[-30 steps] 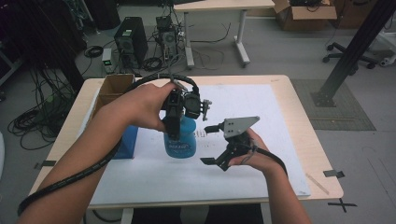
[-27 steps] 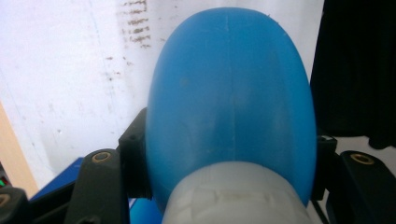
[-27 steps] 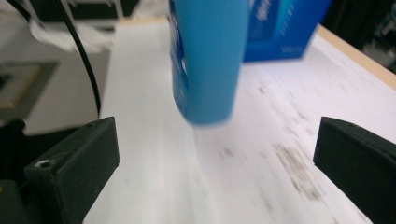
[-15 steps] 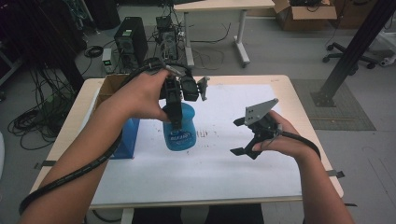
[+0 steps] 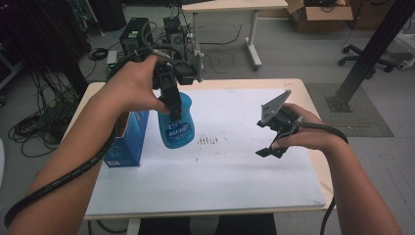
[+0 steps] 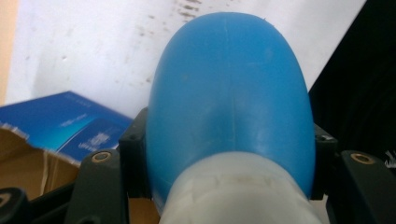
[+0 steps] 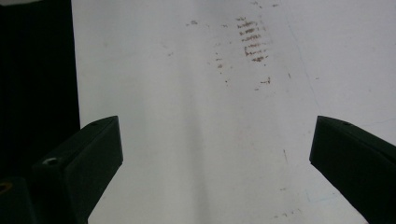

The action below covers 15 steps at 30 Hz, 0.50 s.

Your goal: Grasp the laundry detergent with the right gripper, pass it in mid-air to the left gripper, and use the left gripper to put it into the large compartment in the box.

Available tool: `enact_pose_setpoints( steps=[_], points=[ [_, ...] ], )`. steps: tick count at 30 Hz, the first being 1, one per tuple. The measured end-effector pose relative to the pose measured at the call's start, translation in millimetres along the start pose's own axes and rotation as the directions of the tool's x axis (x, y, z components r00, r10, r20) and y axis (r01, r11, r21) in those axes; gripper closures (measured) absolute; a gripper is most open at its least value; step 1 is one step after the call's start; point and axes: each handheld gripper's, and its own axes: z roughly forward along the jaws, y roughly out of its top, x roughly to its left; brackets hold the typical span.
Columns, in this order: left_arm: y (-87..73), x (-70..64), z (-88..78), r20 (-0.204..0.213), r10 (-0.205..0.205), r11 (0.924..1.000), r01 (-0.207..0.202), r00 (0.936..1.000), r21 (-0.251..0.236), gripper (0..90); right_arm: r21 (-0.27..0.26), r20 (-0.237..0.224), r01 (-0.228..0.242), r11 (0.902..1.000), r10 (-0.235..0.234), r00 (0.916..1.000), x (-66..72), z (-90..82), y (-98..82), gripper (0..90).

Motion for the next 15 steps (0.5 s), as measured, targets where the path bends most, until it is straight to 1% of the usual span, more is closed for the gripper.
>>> enact_pose_setpoints(
  steps=[1,3,4,6,7,11,12,13,14,15],
  points=[
    [-2.3,3.0,-2.9,0.002,-0.021,0.9998,0.021,0.9998,-0.004,38.3,0.010,0.002,0.000,0.9999,0.000,1.0000,-1.2,0.6,0.6,2.7],
    [-7.4,8.9,-8.8,0.002,-0.054,0.9985,0.054,0.9985,-0.009,38.3,0.049,-0.001,0.000,0.9988,0.000,1.0000,-3.2,2.2,1.9,3.1],
    [-10.0,11.9,-11.9,0.004,-0.077,0.9969,0.077,0.9970,-0.010,38.3,0.063,-0.004,0.001,0.9980,-0.001,1.0000,-3.8,2.7,2.7,3.1],
    [-15.5,17.6,-17.5,0.005,-0.112,0.9936,0.112,0.9937,-0.015,38.3,0.076,-0.006,0.001,0.9971,-0.001,1.0000,-4.7,3.2,4.2,3.1],
    [-18.1,20.5,-20.3,0.005,-0.132,0.9911,0.132,0.9912,-0.015,38.3,0.084,-0.009,0.005,0.9965,-0.004,1.0000,-5.0,3.3,4.8,3.1],
    [-26.5,30.5,-31.0,-0.007,-0.200,0.9796,0.199,0.9799,-0.024,38.3,0.080,0.003,0.001,0.9968,-0.001,1.0000,-5.1,3.5,3.8,3.1],
    [-29.4,34.8,-35.1,-0.014,-0.226,0.9739,0.226,0.9739,-0.020,38.3,0.077,0.004,-0.001,0.9970,0.000,1.0000,-4.9,3.4,3.3,3.2],
    [-30.8,36.6,-37.0,-0.019,-0.237,0.9713,0.237,0.9713,-0.019,38.3,0.075,0.005,-0.004,0.9971,0.004,1.0000,-4.6,3.6,1.9,3.2],
    [-32.9,39.8,-40.4,-0.028,-0.260,0.9656,0.259,0.9653,-0.023,38.3,0.077,0.005,-0.005,0.9970,0.005,1.0000,-4.7,3.8,1.1,3.1],
    [-34.1,41.9,-42.5,-0.032,-0.273,0.9619,0.272,0.9615,-0.025,38.3,0.081,0.007,-0.009,0.9966,0.008,0.9999,-4.7,4.2,-0.2,3.2]
  ],
)
